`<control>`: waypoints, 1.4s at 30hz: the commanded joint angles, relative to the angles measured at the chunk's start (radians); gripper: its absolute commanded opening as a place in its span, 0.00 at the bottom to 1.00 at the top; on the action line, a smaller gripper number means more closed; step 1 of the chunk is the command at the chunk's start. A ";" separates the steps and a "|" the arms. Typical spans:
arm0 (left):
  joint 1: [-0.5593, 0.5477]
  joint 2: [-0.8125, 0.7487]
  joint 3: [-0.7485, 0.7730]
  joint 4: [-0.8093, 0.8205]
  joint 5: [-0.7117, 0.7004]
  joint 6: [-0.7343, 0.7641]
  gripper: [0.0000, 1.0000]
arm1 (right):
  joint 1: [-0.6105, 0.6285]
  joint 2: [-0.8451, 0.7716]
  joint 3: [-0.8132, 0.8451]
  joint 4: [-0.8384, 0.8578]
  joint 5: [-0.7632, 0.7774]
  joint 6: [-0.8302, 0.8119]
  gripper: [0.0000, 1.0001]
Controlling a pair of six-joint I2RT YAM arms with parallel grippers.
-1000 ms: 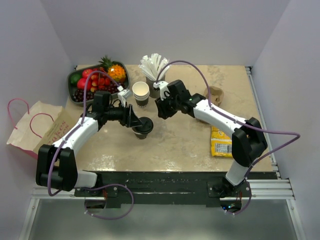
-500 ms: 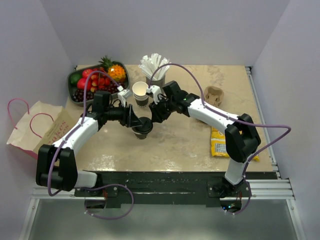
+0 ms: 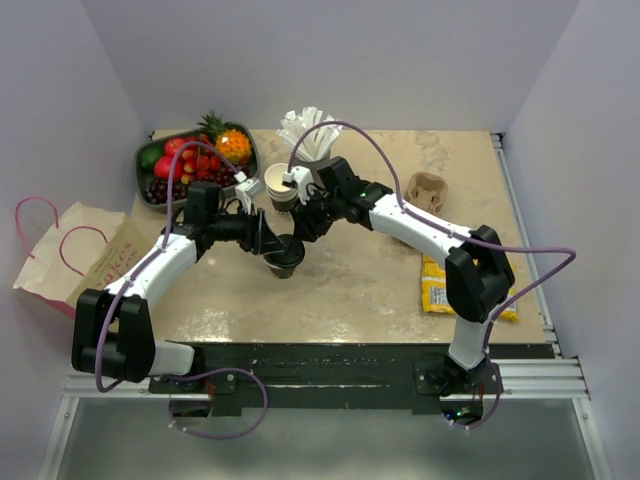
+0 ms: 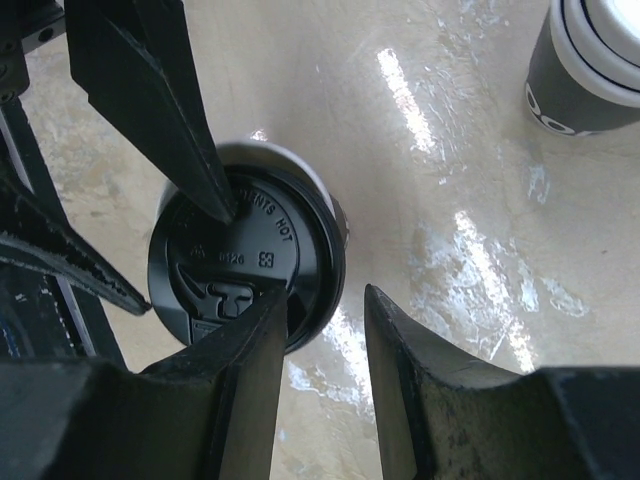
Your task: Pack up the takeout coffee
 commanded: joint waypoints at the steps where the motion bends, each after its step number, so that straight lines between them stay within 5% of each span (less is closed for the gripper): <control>1: 0.005 -0.015 0.018 0.014 -0.001 0.009 0.53 | 0.013 0.025 0.052 0.001 -0.027 0.011 0.41; 16: 0.006 -0.012 0.013 0.011 -0.003 0.020 0.53 | 0.009 -0.105 0.026 -0.040 -0.055 -0.059 0.43; 23: 0.006 -0.018 0.009 0.011 -0.003 0.018 0.53 | 0.009 -0.148 -0.051 -0.104 -0.058 -0.234 0.44; 30: 0.006 -0.017 0.010 0.012 -0.006 0.017 0.53 | 0.012 -0.124 -0.066 -0.114 -0.066 -0.315 0.57; 42: 0.008 -0.018 0.013 0.000 -0.008 0.023 0.53 | 0.045 -0.039 -0.012 -0.069 -0.029 -0.298 0.57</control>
